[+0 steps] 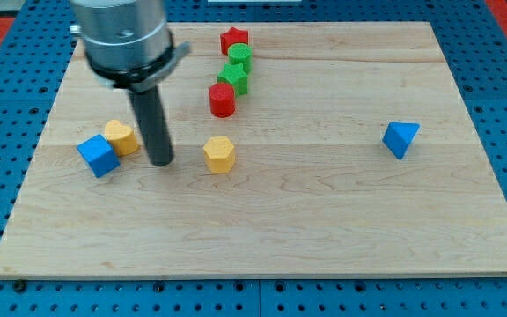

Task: Slide the yellow hexagon closer to the yellow heart

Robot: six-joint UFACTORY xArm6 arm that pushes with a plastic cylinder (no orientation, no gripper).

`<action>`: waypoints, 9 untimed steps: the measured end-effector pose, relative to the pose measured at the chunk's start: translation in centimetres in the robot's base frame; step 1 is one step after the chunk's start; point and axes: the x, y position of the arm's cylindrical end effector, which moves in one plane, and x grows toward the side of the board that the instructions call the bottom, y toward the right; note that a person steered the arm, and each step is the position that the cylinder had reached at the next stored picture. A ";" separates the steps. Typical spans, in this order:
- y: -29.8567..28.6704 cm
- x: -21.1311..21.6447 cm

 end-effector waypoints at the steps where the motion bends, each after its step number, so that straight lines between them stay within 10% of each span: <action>1: -3.0 -1.4; 3: -8.3 -4.7; 9: 16.3 0.9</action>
